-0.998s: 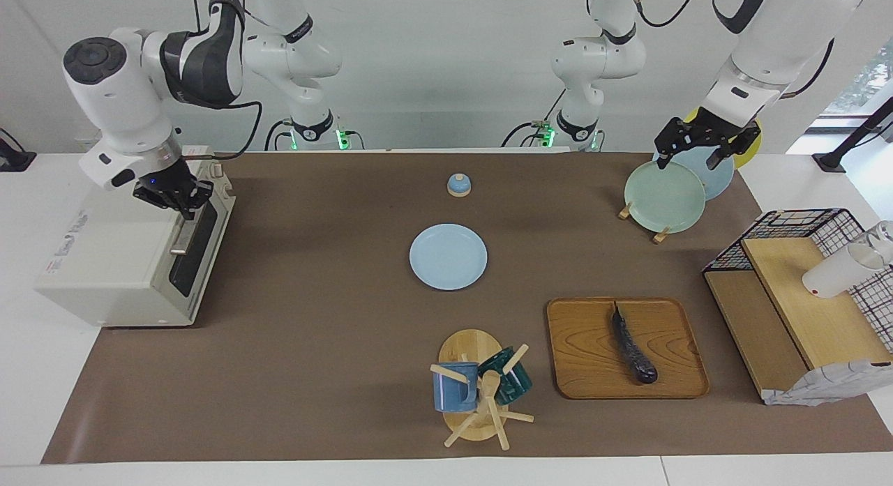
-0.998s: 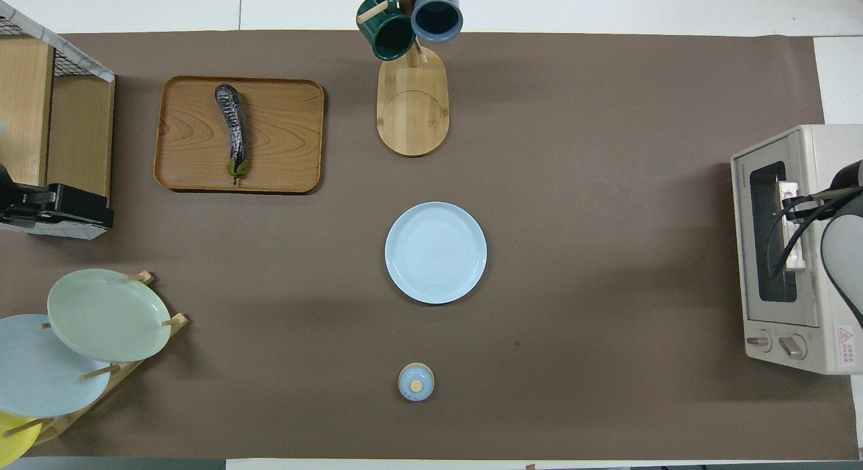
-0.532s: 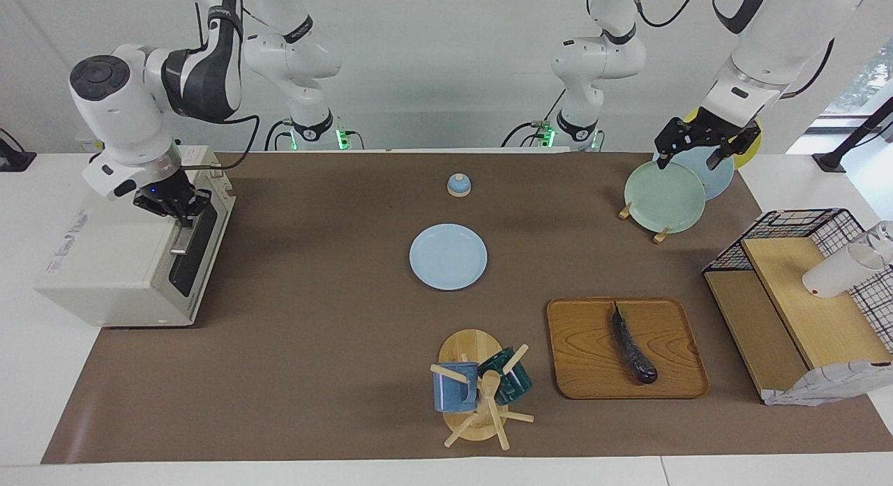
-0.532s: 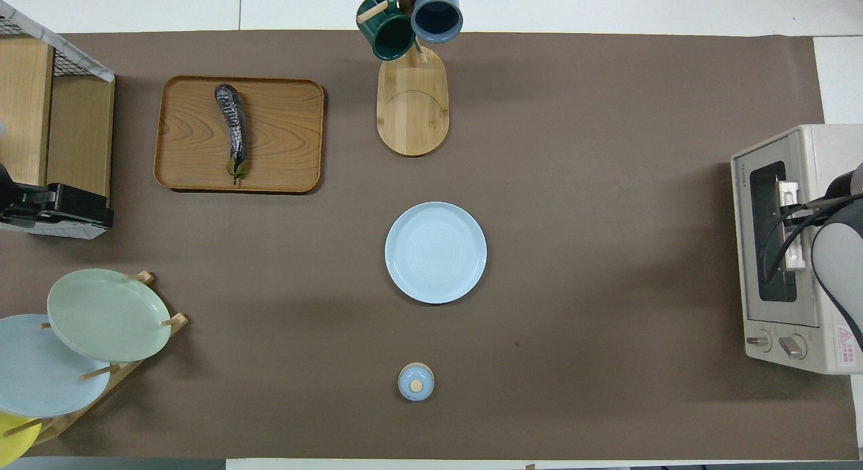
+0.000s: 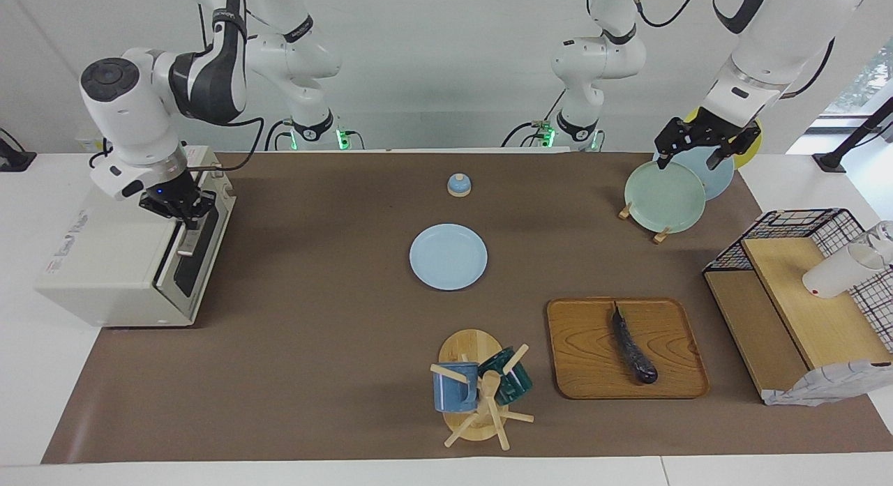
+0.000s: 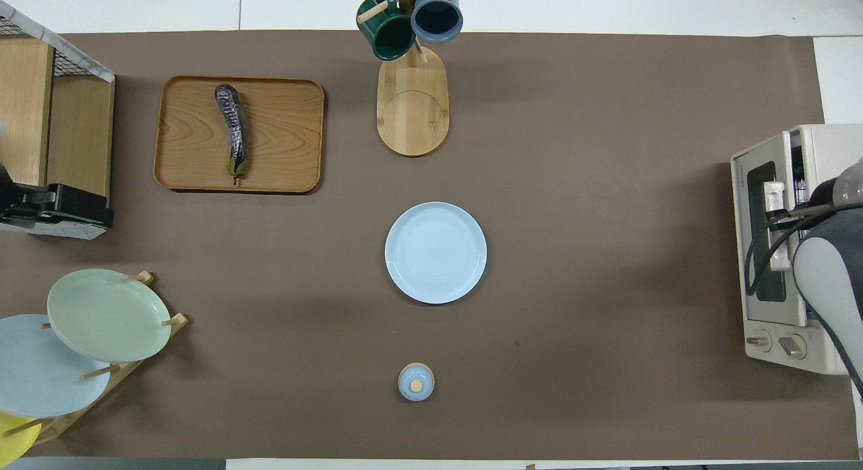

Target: Put eggplant into oven

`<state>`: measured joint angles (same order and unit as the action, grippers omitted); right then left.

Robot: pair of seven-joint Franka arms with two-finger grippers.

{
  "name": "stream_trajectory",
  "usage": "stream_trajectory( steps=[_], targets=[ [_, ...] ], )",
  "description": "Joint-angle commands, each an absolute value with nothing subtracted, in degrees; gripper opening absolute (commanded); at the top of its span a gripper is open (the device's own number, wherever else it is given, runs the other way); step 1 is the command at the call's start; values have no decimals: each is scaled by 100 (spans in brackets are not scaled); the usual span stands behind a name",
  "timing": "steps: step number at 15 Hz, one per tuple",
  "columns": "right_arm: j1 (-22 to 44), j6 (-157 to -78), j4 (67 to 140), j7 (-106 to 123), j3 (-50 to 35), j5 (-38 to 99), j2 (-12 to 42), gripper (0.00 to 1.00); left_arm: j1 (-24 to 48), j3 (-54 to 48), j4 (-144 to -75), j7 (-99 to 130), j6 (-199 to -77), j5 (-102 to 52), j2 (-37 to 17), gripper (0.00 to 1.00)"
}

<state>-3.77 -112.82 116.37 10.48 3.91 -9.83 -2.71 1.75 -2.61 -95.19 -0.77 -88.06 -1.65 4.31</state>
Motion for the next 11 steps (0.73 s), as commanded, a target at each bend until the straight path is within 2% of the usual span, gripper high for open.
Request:
stream_trajectory(
  steps=[1,5,11],
  targets=[
    [-159,-11698,11874,748,369,-958,-114,0,132,-290,-9598,-97,-8798,-53,527,100],
    [-9,-11996,11979,694,360,-660,26,0,132,-290,-9598,-97,-8798,-53,527,100],
    [395,-12944,12462,501,369,-571,255,0,132,-290,-9598,-97,-8798,-53,527,100]
  ],
)
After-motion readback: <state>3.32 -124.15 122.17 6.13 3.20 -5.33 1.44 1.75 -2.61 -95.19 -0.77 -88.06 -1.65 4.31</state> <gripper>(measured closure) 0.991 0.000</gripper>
